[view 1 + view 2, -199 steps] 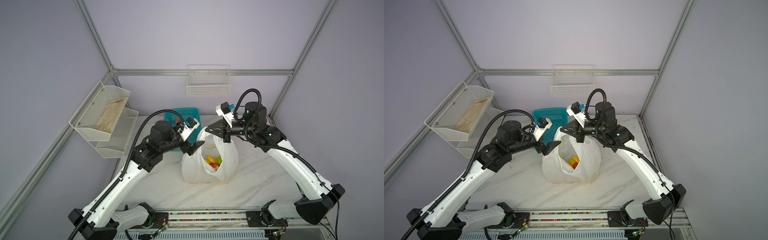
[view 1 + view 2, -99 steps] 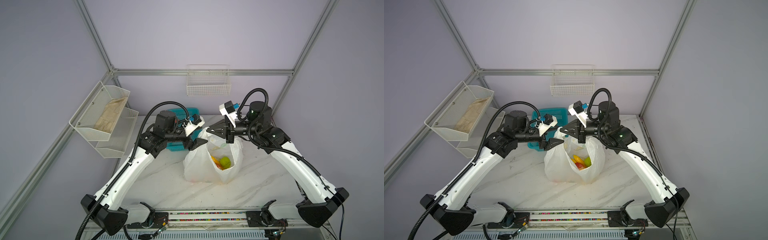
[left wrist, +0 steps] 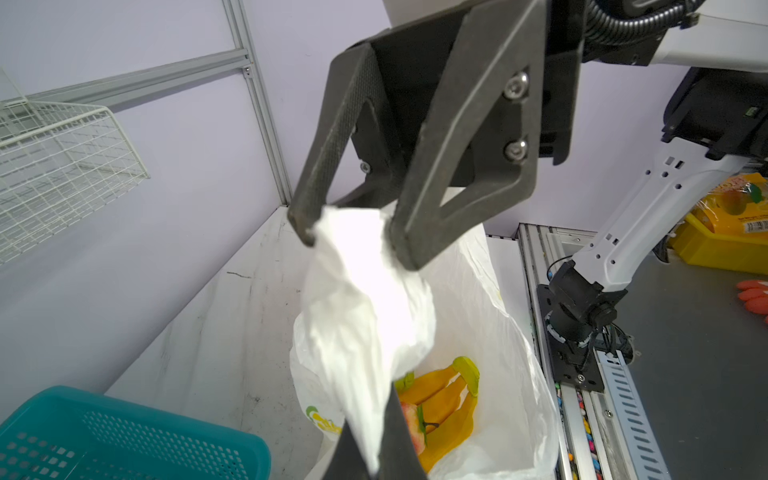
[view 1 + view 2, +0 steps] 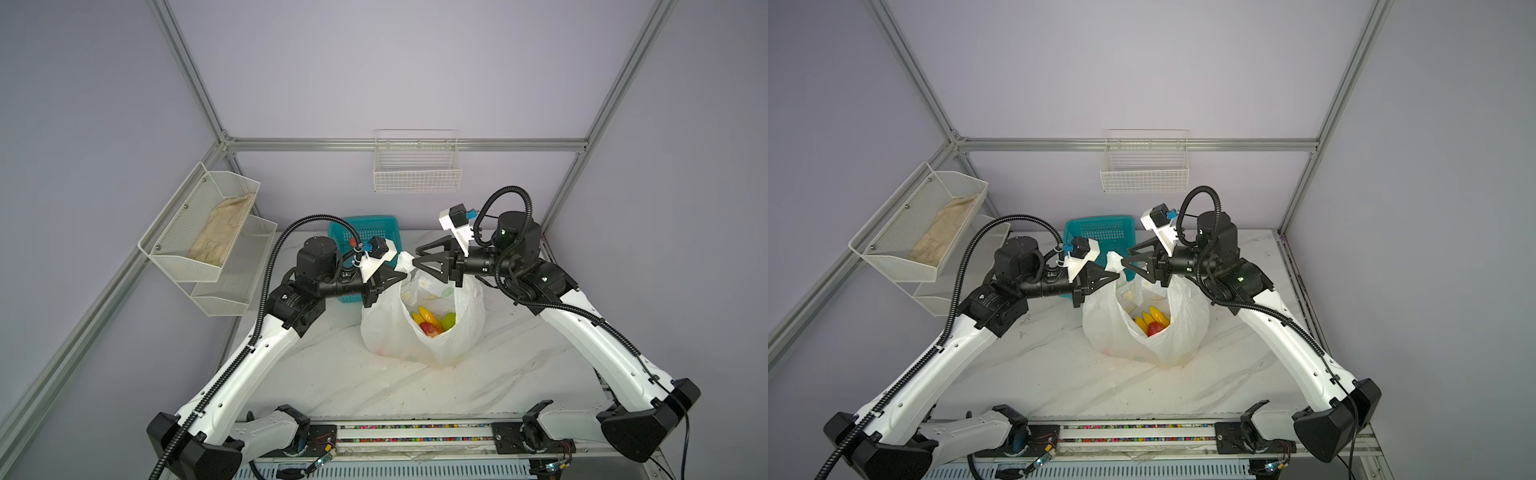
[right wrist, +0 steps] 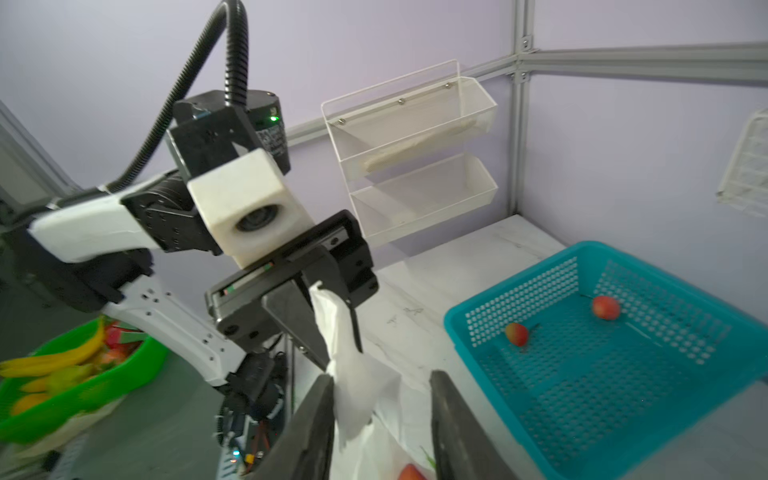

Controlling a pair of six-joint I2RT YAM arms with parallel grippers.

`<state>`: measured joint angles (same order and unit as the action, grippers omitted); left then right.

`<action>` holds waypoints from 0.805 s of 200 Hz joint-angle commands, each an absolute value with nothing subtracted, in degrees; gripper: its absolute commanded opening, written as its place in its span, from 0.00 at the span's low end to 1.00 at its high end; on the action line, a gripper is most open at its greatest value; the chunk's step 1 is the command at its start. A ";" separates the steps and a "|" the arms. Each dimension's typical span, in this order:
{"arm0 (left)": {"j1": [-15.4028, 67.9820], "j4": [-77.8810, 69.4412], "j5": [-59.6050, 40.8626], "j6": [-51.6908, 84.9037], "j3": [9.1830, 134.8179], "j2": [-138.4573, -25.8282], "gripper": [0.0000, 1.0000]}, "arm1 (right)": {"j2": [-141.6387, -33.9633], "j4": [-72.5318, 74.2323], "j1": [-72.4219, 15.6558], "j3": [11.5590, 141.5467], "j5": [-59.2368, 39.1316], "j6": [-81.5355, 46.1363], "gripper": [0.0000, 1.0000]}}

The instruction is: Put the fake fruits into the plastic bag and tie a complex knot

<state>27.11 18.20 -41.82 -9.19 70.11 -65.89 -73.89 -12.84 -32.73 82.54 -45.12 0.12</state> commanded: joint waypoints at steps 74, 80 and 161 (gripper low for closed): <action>26.54 5.68 -36.58 3.89 62.44 -64.07 0.00 | -53.13 -17.72 -32.53 69.41 -26.73 2.97 0.96; 26.54 5.86 -36.47 3.97 62.56 -64.15 0.00 | -52.36 -17.67 -32.53 68.48 -27.63 3.27 0.96; 26.54 6.59 -36.83 4.11 63.03 -63.63 0.00 | -52.05 -12.18 -32.60 56.99 -19.00 7.25 0.97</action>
<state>26.98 8.23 -37.01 2.46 64.10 -64.71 -52.31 -15.94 -32.67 58.48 -23.79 4.62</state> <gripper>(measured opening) 0.048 0.974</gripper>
